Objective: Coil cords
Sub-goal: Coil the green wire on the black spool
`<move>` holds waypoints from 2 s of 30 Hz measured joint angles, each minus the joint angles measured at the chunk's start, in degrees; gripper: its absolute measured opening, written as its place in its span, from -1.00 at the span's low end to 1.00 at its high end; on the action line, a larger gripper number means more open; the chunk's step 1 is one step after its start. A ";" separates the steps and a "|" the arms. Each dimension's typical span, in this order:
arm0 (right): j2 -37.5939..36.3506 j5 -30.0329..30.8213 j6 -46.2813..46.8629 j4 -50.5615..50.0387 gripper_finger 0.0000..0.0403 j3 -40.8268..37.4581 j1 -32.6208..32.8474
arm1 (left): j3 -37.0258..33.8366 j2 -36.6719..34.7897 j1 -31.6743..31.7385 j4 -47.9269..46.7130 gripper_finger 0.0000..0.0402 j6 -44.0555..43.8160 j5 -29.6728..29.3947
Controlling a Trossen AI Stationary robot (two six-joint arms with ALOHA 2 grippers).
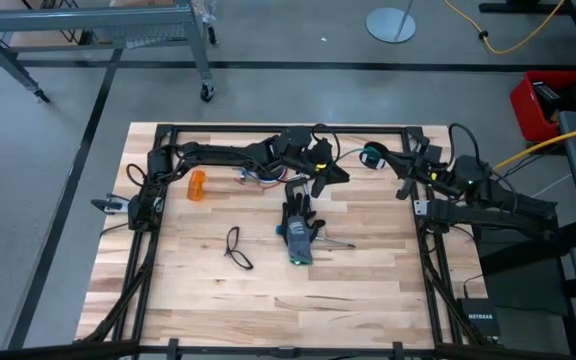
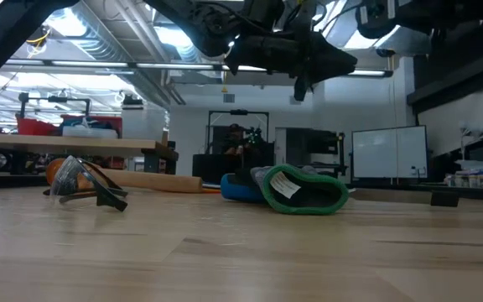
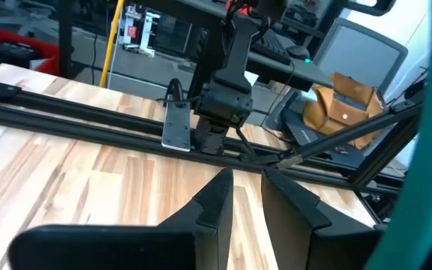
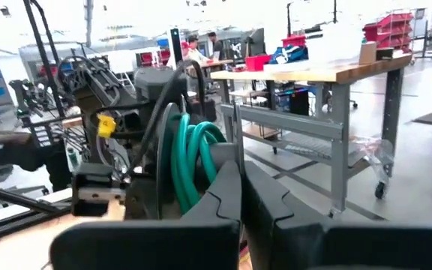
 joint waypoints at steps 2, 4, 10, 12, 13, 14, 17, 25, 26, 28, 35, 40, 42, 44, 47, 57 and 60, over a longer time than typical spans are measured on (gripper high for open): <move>-0.61 1.43 0.06 -1.99 -1.00 0.00 0.00 | 0.00 0.00 -0.02 0.00 -0.69 0.00 0.00; -0.95 3.32 0.09 -4.10 -1.00 0.00 0.00 | 0.00 0.00 -0.07 0.02 -0.69 0.00 0.00; -1.03 7.68 0.08 -6.35 -1.00 -0.07 0.00 | 0.01 0.00 -0.57 0.00 -0.69 0.01 0.00; -1.03 9.14 0.00 -6.34 -1.00 -0.07 0.00 | 0.02 0.00 -0.77 -0.09 -0.69 0.00 0.00; -1.03 10.06 -0.06 -6.34 -1.00 -0.07 0.00 | 0.02 0.00 -0.79 -0.11 -0.69 0.06 0.00; -1.03 11.08 -0.08 -6.34 -1.00 -0.07 0.00 | 0.02 0.00 -0.86 -0.11 -0.69 0.28 0.00; -1.03 14.24 -1.06 -6.32 -1.00 -0.07 0.00 | 0.02 0.00 -1.16 -0.13 -0.69 1.18 0.00; -1.03 19.58 -1.56 -6.52 -1.00 -0.07 0.00 | 0.02 0.00 -1.46 -0.22 -0.69 3.19 -0.34; -1.03 20.35 -1.58 -6.85 -1.00 -0.07 0.00 | 0.02 0.00 -1.46 -0.23 -0.69 3.48 -1.43; -1.03 22.21 -1.61 -7.78 -1.00 -0.07 0.00 | 0.06 -0.02 -1.46 -0.97 -0.69 3.81 -4.73; -1.03 25.85 -1.63 -10.34 -1.00 -0.07 0.00 | 0.07 -0.02 -1.46 -11.09 -0.69 7.48 -18.13; -1.03 25.64 -1.63 -10.57 -1.00 -0.07 0.00 | 0.07 -0.02 -1.42 -17.19 -0.69 7.96 -22.78; -1.03 24.78 -1.62 -10.67 -1.00 -0.07 0.00 | 0.07 -0.02 -1.36 -19.07 -0.69 7.96 -24.93; -1.03 23.87 -1.61 -10.92 -1.00 -0.07 0.00 | 0.07 -0.02 -1.38 -20.40 -0.69 7.96 -27.73; -1.03 23.50 -1.61 -11.41 -1.00 -0.07 0.00 | 0.07 -0.02 -1.36 -21.11 -0.69 8.13 -32.16; -1.03 19.92 -1.58 -11.76 -1.00 -0.05 0.04 | 0.07 -0.02 -1.61 -17.08 -0.69 9.66 -36.13; -1.03 19.80 -1.58 -13.38 -1.00 -0.04 0.04 | 0.07 -0.02 -2.15 -15.17 -0.69 11.14 -36.11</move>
